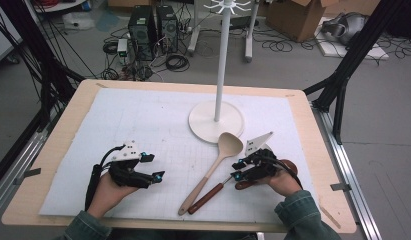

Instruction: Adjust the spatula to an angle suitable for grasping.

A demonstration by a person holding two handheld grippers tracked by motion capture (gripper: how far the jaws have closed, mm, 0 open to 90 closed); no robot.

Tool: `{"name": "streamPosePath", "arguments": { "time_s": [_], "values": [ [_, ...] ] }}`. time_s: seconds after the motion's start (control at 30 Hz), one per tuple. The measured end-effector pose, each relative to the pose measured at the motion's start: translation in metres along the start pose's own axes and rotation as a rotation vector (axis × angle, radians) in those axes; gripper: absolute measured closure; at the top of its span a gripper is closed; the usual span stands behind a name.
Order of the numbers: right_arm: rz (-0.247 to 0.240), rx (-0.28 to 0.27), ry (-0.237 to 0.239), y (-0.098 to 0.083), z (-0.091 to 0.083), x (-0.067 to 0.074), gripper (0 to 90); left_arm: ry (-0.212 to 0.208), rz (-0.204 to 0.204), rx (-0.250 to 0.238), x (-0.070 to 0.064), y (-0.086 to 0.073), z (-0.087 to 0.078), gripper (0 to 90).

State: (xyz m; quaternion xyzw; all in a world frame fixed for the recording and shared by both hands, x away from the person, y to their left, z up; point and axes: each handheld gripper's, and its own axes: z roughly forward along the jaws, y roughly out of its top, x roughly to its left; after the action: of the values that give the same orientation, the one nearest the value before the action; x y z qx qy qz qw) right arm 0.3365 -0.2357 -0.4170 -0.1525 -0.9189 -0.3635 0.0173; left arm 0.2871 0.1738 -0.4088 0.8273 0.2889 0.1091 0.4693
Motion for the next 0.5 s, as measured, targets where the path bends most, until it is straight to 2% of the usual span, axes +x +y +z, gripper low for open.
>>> {"name": "streamPosePath", "arguments": {
  "time_s": [0.17, 0.37, 0.5],
  "values": [
    [-0.077, 0.012, 0.052, 0.012, 0.014, 0.015, 50.0, 0.009, -0.006, -0.004, 0.003, -0.001, -0.003, 27.3],
    [-0.155, 0.045, 0.117, 0.023, 0.031, 0.026, 48.6, 0.014, -0.009, -0.004, 0.006, -0.002, -0.005, 27.0],
    [-0.204, 0.091, 0.153, 0.028, 0.040, 0.030, 49.3, 0.018, -0.013, -0.007, 0.007, -0.003, -0.006, 27.0]
  ]
}}
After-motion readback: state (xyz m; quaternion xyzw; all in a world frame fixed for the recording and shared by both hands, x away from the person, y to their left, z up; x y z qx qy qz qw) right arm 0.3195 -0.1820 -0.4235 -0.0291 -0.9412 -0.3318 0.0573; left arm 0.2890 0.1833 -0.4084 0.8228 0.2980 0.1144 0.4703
